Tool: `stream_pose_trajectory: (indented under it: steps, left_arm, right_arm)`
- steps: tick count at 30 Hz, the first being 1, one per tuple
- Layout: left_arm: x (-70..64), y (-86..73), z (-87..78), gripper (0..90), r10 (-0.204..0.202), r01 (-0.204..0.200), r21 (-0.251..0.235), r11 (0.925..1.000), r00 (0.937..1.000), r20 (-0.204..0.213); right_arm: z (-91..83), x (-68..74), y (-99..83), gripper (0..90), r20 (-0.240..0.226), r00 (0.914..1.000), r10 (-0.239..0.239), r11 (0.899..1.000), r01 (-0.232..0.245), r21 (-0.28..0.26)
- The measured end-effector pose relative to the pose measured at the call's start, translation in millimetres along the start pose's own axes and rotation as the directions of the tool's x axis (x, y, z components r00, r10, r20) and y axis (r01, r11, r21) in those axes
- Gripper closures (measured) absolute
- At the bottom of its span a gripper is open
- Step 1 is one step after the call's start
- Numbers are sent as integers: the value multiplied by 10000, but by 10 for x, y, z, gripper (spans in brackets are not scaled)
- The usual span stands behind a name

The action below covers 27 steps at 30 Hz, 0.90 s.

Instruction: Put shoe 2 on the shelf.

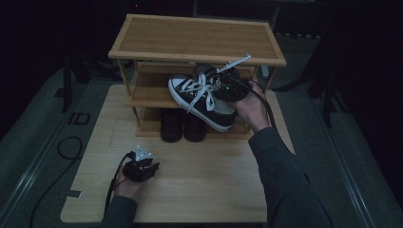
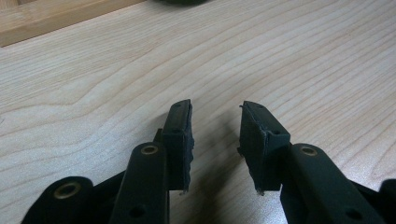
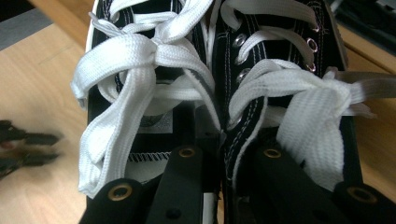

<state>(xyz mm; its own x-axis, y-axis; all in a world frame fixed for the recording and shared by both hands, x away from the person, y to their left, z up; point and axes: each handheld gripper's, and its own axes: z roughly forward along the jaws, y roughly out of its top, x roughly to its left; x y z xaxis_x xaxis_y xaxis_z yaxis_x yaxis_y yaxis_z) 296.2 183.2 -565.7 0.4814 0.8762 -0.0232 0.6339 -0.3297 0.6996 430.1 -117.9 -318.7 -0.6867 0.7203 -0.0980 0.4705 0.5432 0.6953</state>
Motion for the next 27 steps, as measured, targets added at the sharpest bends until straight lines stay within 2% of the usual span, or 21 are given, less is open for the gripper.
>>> stream_pose_trajectory:
  steps: [5,8,11,15,18,22,27]
  left_arm:
    - [-2,0,1,644,-7,7,-3,10000,10000,-12]
    - [-5,0,1,644,8,-8,-1,10000,10000,-31]
    - [-7,0,0,643,22,-22,5,10000,10000,-51]
    - [-9,0,0,642,25,-25,9,10000,10000,-59]
    - [-8,-1,-1,642,17,-17,4,10000,10000,-49]
    - [-6,-1,-1,642,9,-9,4,10000,10000,-37]
    - [-7,-1,-1,640,25,-25,7,10000,10000,-41]
  right_arm:
    - [20,19,-2,857,648,9979,-1,10000,5,-58]
    - [38,26,-19,856,831,9965,106,9999,-99,-86]
    - [75,56,-29,853,1249,9921,81,9999,-90,69]
    - [97,69,-36,796,1694,9855,-67,9998,32,207]
    - [88,58,-40,710,1794,9833,-307,9991,249,345]
    - [57,18,-46,636,1689,9840,-572,9978,505,433]
    - [15,-27,-53,580,1186,9883,-955,9946,898,527]
